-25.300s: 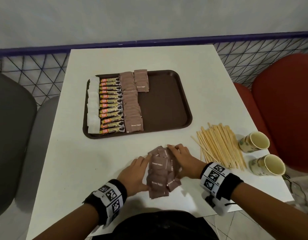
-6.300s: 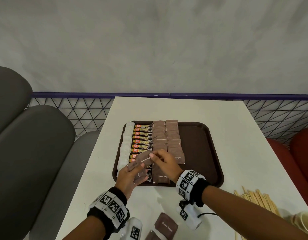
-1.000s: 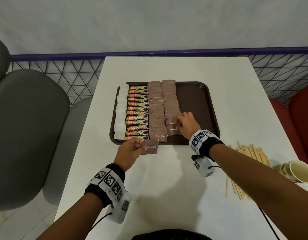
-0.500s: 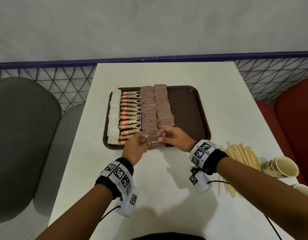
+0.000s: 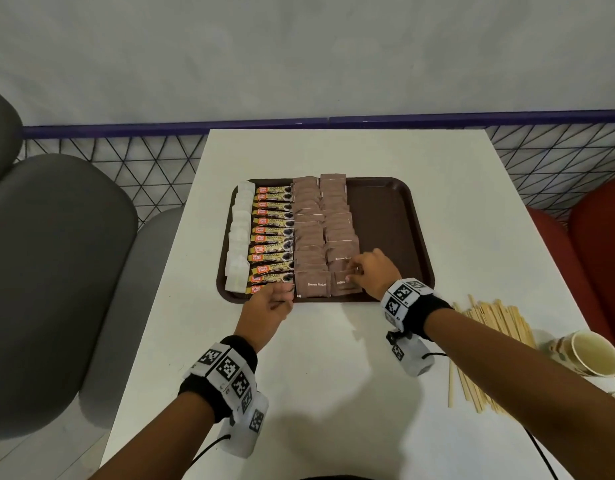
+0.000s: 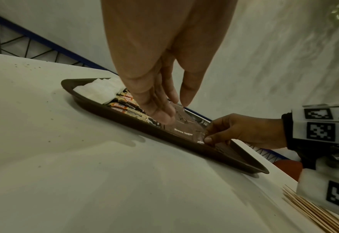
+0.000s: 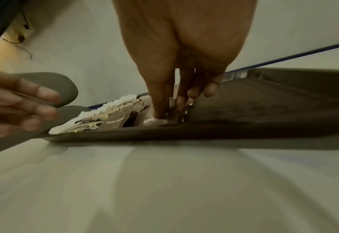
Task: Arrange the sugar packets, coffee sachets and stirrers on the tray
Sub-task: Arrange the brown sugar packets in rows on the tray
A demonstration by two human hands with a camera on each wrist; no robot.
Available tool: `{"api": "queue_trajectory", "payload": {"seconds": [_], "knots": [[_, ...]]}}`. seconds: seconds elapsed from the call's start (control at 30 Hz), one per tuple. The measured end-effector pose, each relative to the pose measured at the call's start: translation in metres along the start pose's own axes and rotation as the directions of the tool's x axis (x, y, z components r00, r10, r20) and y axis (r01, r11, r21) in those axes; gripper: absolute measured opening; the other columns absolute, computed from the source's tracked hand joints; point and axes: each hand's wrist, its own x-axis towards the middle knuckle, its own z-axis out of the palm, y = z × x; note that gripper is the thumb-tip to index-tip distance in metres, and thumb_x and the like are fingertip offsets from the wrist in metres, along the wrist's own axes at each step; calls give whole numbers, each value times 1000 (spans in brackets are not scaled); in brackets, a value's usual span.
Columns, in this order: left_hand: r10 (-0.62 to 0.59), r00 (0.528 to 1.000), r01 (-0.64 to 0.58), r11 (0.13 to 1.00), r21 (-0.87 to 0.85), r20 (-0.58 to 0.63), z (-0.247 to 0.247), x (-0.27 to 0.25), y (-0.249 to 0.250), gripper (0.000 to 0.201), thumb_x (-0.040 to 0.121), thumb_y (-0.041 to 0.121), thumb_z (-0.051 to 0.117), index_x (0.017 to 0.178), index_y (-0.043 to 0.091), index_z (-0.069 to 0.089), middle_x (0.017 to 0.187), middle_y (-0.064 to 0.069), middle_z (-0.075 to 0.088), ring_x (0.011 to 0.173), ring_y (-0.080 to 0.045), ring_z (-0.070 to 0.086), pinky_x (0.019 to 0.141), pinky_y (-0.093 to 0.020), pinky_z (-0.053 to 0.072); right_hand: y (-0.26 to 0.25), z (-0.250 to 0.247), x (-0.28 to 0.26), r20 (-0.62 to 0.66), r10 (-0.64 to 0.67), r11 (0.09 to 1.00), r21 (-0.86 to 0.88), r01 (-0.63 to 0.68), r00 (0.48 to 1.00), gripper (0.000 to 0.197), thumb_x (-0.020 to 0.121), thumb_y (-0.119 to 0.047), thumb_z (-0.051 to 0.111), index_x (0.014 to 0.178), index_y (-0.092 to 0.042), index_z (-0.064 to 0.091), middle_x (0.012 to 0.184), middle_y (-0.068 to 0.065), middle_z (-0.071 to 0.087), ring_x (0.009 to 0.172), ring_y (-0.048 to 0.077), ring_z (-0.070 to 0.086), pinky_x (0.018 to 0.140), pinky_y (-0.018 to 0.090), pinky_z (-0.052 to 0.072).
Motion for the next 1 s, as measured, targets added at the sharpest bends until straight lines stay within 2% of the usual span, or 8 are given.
{"api": "queue_trajectory", "payload": {"seconds": [0.07,0.17,0.3,0.4,0.5,0.6,0.77,1.0], "knots": [[-3,1000,3,1000,1,-2,-1,0,-1,26,87,-1,58,112,9,59,93,0,64,82,-6,59,70,-14,48,-3,0,-2,-34,-51,994,-99,48,998,31,83,-28,64,111,-14,59,112,10,56,111,25,43,91,35,41],[-8,1000,8,1000,14,-8,-3,1,-3,27,86,-1,59,111,9,60,95,0,64,86,-8,60,75,-16,48,-5,-3,0,-105,-83,989,-135,68,991,44,82,-30,65,119,-13,50,121,8,48,115,24,39,93,33,41],[-5,1000,6,999,43,-12,-6,4,-4,26,86,0,60,108,12,60,96,-2,65,89,-12,61,81,-23,49,-11,-12,13,-119,-207,974,-116,193,971,51,93,-26,47,140,-14,31,144,5,35,133,22,31,107,38,35],[-4,1000,4,999,46,-12,-8,5,-5,26,86,-1,60,109,11,60,96,-2,65,87,-9,61,77,-18,49,-14,-15,23,4,-231,959,-166,229,973,53,98,-19,34,147,-15,15,156,2,15,144,19,12,117,38,19],[-2,1000,2,998,58,-15,-9,5,-5,26,86,0,61,109,10,61,97,-3,65,88,-11,61,77,-17,49,-12,-12,25,159,-159,962,-195,189,974,51,100,-18,25,148,-15,9,158,0,2,146,17,2,117,37,9],[-2,1000,3,996,86,-18,-11,6,-6,27,86,0,61,111,9,61,98,-3,66,90,-12,61,78,-16,48,-9,-8,23,166,-162,964,-186,192,973,50,100,-17,24,148,-15,8,158,-1,1,146,16,1,117,36,9],[2,1000,-1,995,102,-11,-10,9,-5,26,85,1,62,111,7,62,98,-4,66,91,-11,62,83,-20,49,-12,-11,27,27,-186,966,-180,188,982,51,100,-18,25,148,-14,9,158,0,4,146,15,3,117,34,7],[7,1000,-7,996,86,8,-12,10,-3,24,86,0,61,106,13,62,95,1,67,91,-10,62,82,-17,48,-19,-10,44,94,-79,984,-151,93,992,50,100,-22,24,148,-13,11,158,1,4,145,15,5,118,38,6]]}}
